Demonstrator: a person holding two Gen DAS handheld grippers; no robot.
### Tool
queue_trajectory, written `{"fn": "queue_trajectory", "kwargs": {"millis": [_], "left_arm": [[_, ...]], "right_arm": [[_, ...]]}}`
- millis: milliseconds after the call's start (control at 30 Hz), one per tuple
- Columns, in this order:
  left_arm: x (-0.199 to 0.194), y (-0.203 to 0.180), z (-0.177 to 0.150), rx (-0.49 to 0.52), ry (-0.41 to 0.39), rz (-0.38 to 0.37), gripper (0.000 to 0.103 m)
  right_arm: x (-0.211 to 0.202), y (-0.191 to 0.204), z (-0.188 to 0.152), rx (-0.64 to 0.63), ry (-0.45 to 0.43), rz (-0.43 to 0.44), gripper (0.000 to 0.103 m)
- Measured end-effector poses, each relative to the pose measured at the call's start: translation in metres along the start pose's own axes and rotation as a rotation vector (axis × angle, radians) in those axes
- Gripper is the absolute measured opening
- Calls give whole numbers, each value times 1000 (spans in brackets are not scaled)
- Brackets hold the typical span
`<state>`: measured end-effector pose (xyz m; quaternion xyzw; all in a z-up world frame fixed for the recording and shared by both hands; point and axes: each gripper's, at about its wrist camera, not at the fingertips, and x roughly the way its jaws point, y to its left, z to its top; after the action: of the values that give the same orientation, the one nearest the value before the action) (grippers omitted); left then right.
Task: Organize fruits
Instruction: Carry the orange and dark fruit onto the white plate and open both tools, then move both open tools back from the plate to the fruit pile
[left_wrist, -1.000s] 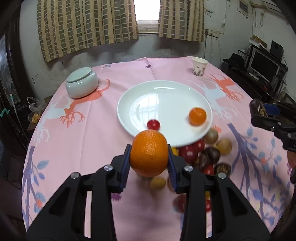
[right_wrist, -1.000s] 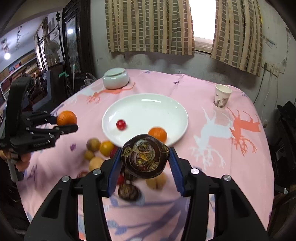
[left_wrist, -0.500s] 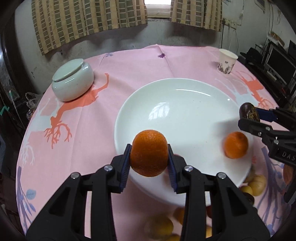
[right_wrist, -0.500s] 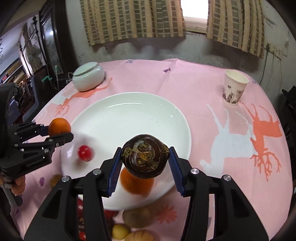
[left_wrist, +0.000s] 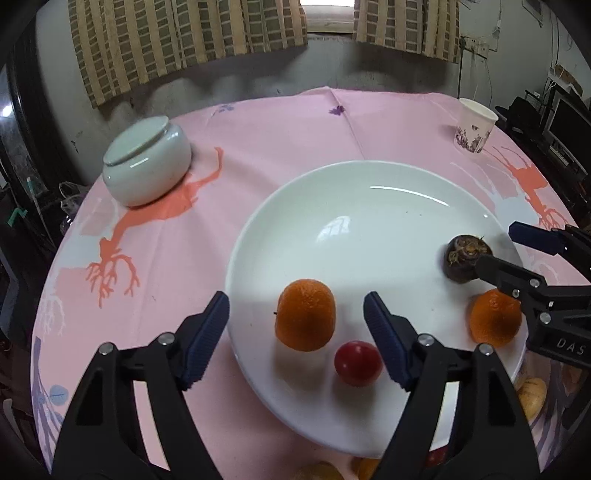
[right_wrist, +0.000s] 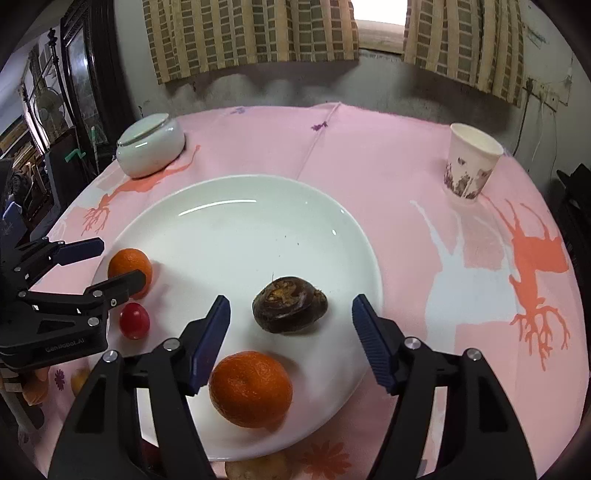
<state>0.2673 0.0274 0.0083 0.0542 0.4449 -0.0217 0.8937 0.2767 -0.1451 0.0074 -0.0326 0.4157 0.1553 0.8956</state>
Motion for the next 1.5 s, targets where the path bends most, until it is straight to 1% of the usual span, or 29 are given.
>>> {"fn": "queue_trajectory", "kwargs": {"millis": [33, 167, 267, 433, 600, 767, 1000, 1167, 1400, 1433, 1467, 1500], "left_arm": [[-7, 0, 0, 0, -5, -3, 77], [-41, 4, -5, -13, -42, -12, 77], [-67, 5, -19, -9, -59, -27, 77], [-100, -3, -60, 35, -66, -56, 77], [-117, -13, -103, 70, -48, -74, 77], [-123, -19, -134, 77, -26, -82, 77], [-119, -25, -161, 78, 13, -89, 77], [-113, -31, -167, 74, 26, -104, 77], [-101, -40, -169, 60, 57, -156, 76], [-99, -40, -169, 57, 62, -168, 71], [-99, -40, -170, 51, 62, -190, 61], [-100, -41, -171, 55, 62, -213, 56]], "right_arm": [[-7, -1, 0, 4, -14, -3, 69], [-42, -5, -8, 29, -42, 40, 69], [-68, -8, -25, 22, -51, 45, 69], [-103, -12, -64, 38, -46, 66, 69], [-127, -6, -103, 41, -41, 86, 69], [-138, 1, -128, 41, -27, 98, 69], [-141, 10, -151, 37, -15, 140, 69], [-141, 14, -158, 42, -22, 160, 69], [-135, 13, -162, 67, -14, 188, 69], [-135, 13, -163, 73, -11, 194, 69], [-134, 12, -163, 77, -8, 197, 69], [-133, 11, -164, 80, -6, 201, 69]]}}
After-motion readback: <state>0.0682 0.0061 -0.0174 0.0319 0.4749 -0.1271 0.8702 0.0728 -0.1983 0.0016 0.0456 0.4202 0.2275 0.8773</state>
